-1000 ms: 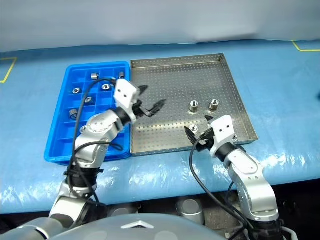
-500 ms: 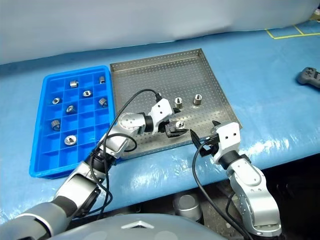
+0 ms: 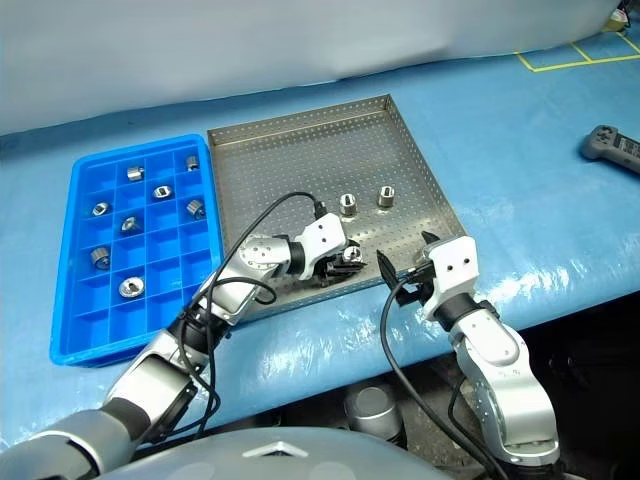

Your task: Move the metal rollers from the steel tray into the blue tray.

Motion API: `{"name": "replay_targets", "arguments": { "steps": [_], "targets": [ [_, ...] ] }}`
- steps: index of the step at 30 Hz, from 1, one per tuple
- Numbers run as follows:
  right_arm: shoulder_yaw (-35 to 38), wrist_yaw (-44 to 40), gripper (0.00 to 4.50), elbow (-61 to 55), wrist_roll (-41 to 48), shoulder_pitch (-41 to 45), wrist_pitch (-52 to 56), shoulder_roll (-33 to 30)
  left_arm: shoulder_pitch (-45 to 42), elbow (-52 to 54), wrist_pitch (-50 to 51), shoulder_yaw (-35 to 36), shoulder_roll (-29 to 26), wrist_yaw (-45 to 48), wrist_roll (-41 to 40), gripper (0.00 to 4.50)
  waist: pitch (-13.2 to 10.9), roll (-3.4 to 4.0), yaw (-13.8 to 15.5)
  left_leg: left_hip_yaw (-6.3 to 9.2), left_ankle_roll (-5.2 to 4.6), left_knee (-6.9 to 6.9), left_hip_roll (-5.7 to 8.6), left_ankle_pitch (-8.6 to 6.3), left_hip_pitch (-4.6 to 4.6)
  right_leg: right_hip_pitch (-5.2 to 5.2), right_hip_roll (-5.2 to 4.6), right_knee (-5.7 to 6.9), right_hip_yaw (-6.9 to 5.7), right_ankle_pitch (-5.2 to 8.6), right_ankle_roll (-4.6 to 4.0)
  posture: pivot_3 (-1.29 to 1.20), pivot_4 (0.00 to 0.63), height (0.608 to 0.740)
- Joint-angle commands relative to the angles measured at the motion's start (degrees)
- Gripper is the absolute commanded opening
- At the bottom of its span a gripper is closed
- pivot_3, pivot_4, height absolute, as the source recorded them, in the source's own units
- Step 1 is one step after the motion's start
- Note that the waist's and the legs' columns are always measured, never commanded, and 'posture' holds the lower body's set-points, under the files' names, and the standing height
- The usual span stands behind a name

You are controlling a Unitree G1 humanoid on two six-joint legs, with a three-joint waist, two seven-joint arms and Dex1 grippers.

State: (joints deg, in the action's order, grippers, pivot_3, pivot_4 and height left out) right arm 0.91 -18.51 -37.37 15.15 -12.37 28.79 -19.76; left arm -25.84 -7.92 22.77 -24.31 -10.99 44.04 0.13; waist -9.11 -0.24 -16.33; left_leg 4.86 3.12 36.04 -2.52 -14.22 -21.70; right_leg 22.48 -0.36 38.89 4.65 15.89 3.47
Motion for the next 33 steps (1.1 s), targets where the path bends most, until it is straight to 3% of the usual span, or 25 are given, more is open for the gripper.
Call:
{"name": "replay_targets", "arguments": {
  "steps": [1, 9, 14, 26, 33],
  "targets": [
    [-1.4, -0.9, 4.5, -1.3, 0.5, 2.0, -0.5, -0.1, 1.8, 8.7, 2.6, 5.9, 0.1, -4.3, -2.3, 1.68, 0.0, 0.0, 0.3, 0.0, 0.0, 0.0, 0.0, 0.0, 0.0, 0.0, 0.0, 0.01, 0.0, 0.0, 0.0, -0.29, 0.15, 0.74],
    [-8.0, -4.1, 4.5, 2.3, 0.4, 10.3, -0.4, 0.6, 10.6, 29.4, 9.4, 23.4, 3.5, -21.3, -6.0, 1.68, 0.0, -0.01, 2.5, -0.06, 0.0, 0.01, -0.02, 0.0, 0.01, 0.03, 0.01, 0.01, 0.08, -0.03, 0.04, -0.17, 0.15, 0.74],
    [-13.2, -9.9, 4.5, 7.1, 1.1, 18.4, -1.4, 1.0, 17.5, 40.2, 11.8, 31.9, 4.8, -31.6, -4.5, 1.68, 0.0, -0.03, 5.8, -0.04, 0.0, 0.03, -0.02, 0.0, 0.05, 0.01, 0.02, 0.02, 0.06, -0.09, -0.03, -0.09, 0.15, 0.74],
    [-23.6, -19.6, 4.5, 19.6, -0.3, 29.4, -6.6, 5.9, 39.0, 51.9, 12.6, 38.3, 7.1, -42.1, -0.6, 1.68, -0.1, -0.15, 14.2, 0.06, 0.04, 0.0, 0.03, 0.02, 0.0, 0.0, -0.11, -0.05, -0.16, -0.22, -0.28, 0.12, 0.15, 0.74],
    [-24.6, -21.9, 4.5, 21.0, -0.1, 30.2, -7.5, 6.9, 46.6, 52.3, 13.5, 38.4, 10.2, -45.9, 0.8, 1.68, 0.0, -0.15, 15.9, 0.16, 0.1, 0.01, 0.01, 0.05, 0.01, -0.03, -0.11, -0.05, -0.33, -0.2, -0.29, 0.14, 0.15, 0.74]
  ]
}}
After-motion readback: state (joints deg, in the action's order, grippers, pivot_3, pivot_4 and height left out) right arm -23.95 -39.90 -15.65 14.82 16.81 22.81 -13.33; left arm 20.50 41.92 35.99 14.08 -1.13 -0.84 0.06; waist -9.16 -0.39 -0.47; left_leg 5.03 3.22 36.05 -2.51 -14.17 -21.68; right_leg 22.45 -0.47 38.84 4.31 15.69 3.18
